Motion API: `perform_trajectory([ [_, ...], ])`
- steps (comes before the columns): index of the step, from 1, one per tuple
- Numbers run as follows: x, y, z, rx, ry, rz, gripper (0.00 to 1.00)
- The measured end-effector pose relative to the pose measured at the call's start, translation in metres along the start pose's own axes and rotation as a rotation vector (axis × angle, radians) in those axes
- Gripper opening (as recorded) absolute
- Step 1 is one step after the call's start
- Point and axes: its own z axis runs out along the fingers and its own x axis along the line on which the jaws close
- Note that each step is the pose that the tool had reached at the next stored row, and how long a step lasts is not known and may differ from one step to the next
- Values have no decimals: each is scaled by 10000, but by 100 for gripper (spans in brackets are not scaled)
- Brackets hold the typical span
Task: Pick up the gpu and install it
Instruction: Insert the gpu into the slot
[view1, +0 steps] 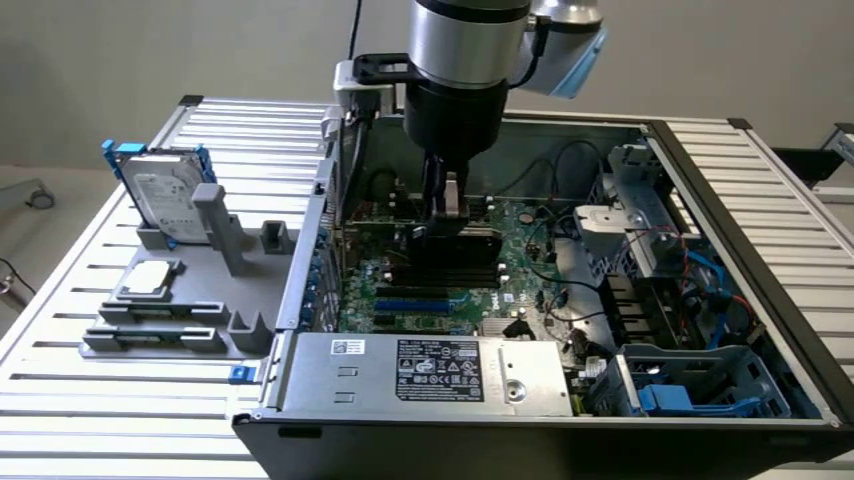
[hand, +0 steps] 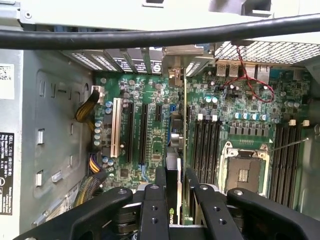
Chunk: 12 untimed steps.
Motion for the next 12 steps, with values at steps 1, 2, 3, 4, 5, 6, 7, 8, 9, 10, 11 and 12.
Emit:
perform_trajectory([
  [1,0,2,18,0,6,0,26],
  [2,0,3,36,0,10,1,26],
  [3,1,6,55,0,15,3,26],
  [4,2,9,74,0,22,5,26],
  [5,3,12,92,-1,30,9,26],
  [6,5,15,110,-1,38,11,26],
  [7,7,17,128,-1,47,14,26],
  [8,9,18,147,0,54,16,26],
  [9,11,20,165,1,60,19,26],
  [10,13,22,183,1,65,24,26],
  [11,15,24,201,2,68,32,26],
  [12,17,26,219,3,68,47,26],
])
